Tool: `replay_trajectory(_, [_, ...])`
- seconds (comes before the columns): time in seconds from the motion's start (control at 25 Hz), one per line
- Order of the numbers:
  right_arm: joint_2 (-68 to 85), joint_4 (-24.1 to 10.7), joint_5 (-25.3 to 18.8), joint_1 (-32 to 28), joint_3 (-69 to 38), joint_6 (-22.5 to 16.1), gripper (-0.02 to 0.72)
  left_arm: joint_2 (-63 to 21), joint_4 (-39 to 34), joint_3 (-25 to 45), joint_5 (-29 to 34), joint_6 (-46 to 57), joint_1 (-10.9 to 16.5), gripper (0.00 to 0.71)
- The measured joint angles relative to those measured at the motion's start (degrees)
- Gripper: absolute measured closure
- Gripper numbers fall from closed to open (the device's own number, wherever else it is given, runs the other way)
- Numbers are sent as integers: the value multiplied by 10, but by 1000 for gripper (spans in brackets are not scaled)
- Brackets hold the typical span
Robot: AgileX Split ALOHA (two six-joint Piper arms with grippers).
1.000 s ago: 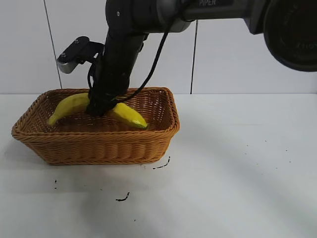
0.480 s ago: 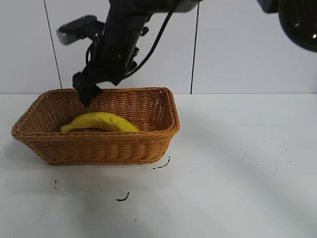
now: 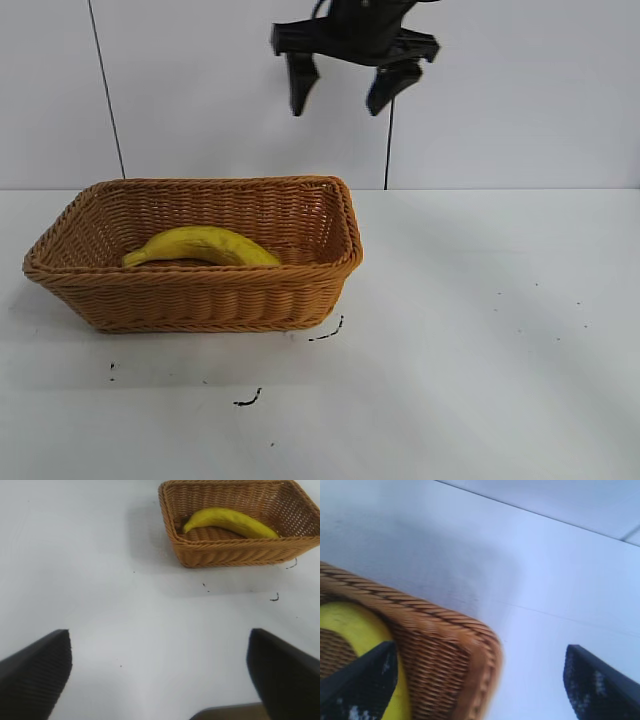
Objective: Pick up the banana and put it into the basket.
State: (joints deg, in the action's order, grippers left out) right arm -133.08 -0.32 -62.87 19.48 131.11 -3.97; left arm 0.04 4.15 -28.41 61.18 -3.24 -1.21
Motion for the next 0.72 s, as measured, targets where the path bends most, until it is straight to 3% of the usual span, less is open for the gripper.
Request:
replay_trajectory(0.32, [0, -16, -59, -134, 0, 5, 73, 0, 0, 0, 0, 0, 0, 20])
replay_trajectory(0.72, [25, -11, -69, -164, -11, 11, 73, 0, 0, 0, 0, 0, 0, 20])
